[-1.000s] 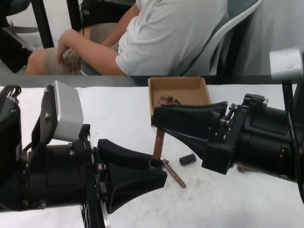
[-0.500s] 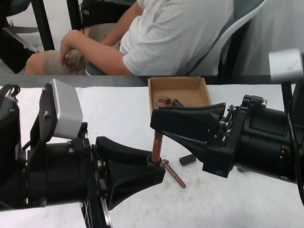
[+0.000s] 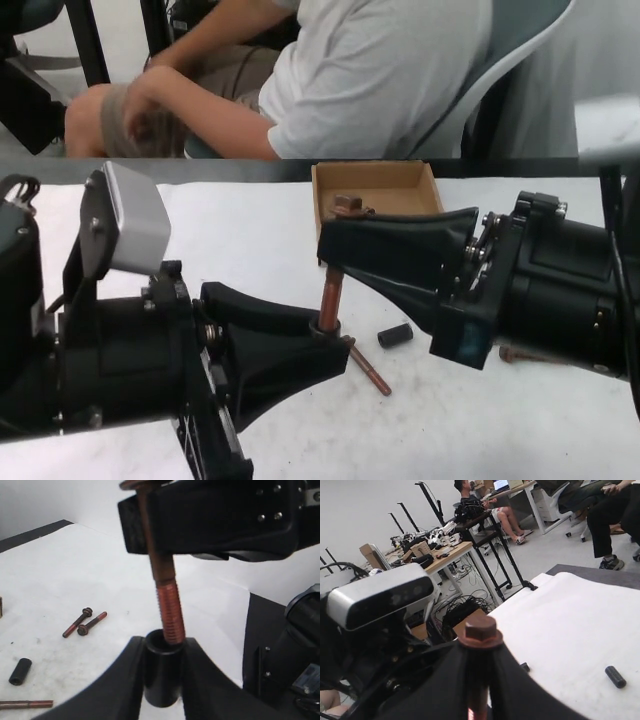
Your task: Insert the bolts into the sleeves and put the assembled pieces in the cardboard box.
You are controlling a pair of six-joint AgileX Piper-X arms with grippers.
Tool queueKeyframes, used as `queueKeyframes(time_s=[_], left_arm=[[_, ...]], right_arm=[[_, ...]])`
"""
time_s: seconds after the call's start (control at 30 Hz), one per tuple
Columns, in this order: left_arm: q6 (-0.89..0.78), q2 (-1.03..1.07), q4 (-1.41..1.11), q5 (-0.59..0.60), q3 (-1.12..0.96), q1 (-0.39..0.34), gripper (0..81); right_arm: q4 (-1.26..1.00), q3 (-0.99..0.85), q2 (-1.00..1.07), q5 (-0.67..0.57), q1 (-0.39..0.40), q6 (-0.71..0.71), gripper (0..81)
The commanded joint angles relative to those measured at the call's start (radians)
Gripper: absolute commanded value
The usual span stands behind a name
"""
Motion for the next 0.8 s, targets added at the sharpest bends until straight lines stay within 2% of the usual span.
queueKeyframes(time_s=[0.0, 0.33, 0.53, 0.77], left_arm=[[-0.068, -0.002, -0.085, 0.01, -0.004, -0.003, 0.8], [-0.173, -0.002, -0.103, 0.035, -0.004, -0.003, 0.8], [-0.272, -0.002, -0.115, 0.128, -0.004, -0.003, 0.8], [-0.283, -0.002, -0.129, 0.146, -0.004, 0.004, 0.8]], right_arm=[[0.012, -0.006, 0.002, -0.011, 0.002, -0.033, 0.3], [0.033, -0.006, 0.002, -0.048, 0.002, -0.041, 0.3], [0.033, -0.006, 0.002, -0.093, 0.002, -0.054, 0.3], [0.033, -0.006, 0.002, -0.167, 0.002, -0.05, 0.3]])
